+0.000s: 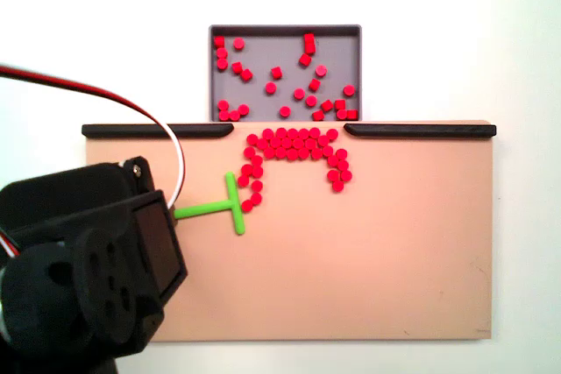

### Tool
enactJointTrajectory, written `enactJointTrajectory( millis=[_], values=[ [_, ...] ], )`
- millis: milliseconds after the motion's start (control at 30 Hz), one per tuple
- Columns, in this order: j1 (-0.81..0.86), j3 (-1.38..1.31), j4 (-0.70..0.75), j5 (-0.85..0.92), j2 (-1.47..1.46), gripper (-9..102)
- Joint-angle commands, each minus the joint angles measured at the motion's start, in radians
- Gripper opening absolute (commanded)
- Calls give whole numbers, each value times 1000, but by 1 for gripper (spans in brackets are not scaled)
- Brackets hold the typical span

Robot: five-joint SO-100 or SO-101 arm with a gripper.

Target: Gather the left side granules

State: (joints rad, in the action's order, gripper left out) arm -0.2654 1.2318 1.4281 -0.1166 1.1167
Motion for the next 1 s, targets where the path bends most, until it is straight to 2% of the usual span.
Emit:
enactJointTrajectory(
  millis=[0,967],
  values=[
    [14,-29,6,6,6,0],
    [54,-29,6,51,0,0]
  ],
)
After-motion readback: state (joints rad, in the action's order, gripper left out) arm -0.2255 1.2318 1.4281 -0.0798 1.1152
